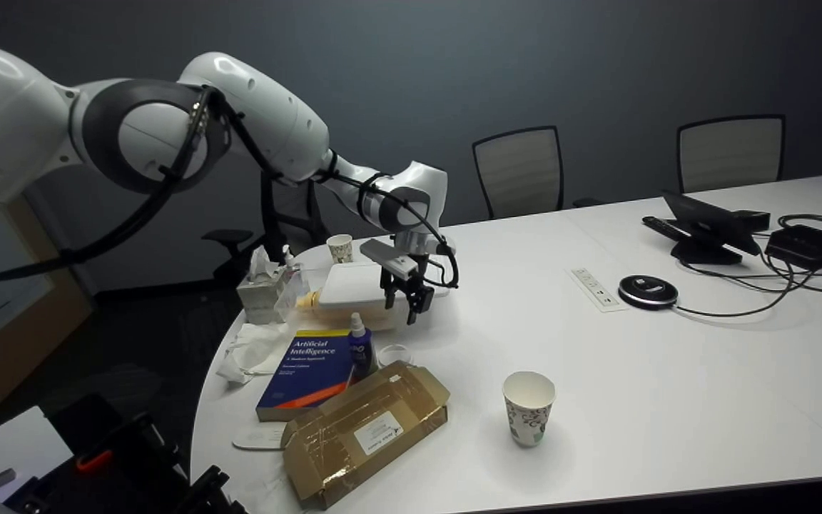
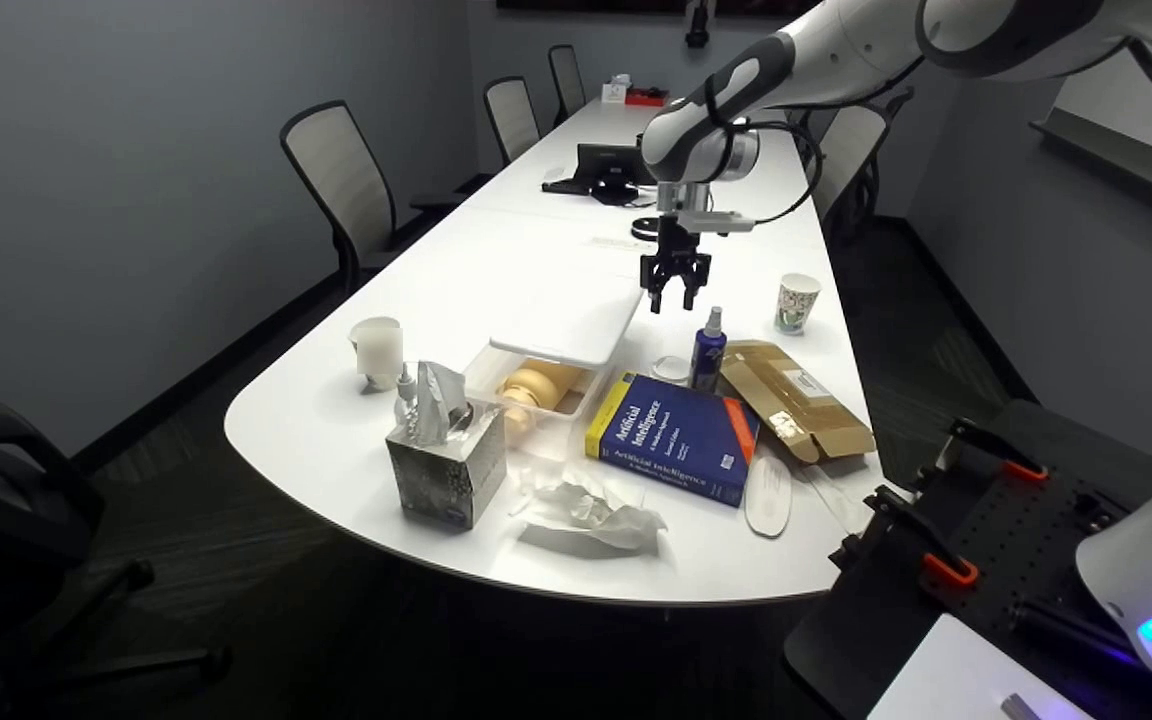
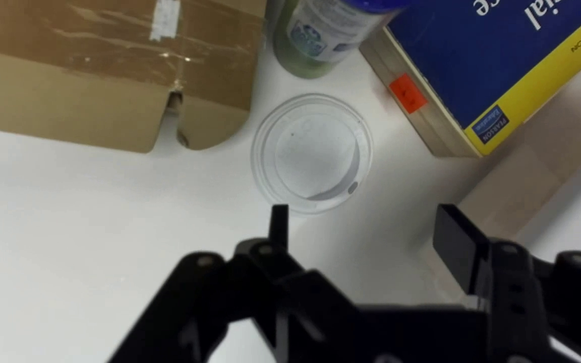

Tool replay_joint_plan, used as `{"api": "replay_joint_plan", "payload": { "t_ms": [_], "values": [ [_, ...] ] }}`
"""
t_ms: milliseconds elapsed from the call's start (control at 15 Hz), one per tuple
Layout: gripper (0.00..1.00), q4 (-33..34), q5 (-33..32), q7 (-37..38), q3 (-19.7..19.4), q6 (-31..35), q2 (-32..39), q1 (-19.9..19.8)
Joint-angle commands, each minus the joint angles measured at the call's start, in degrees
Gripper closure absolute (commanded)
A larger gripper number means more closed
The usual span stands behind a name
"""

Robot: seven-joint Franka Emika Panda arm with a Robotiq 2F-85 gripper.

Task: Put the cup's lid on the table

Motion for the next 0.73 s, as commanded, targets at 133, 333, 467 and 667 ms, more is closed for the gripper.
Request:
{"api": "replay_joint_plan", "payload": {
  "t_ms": [133,333,467,667],
  "values": [
    [0.0,-0.9,-0.4,0.5,-2.0,-7.3,-10.0,-1.3],
    [0.0,-0.3,-0.4,1.1,-2.7,-8.3,-12.6,-1.4],
    [0.0,-0.2,-0.5,1.0,-2.9,-8.6,-13.4,-1.5],
    [0.0,-0.3,-0.7,0.9,-3.1,-8.4,-13.9,-1.4]
  ]
}}
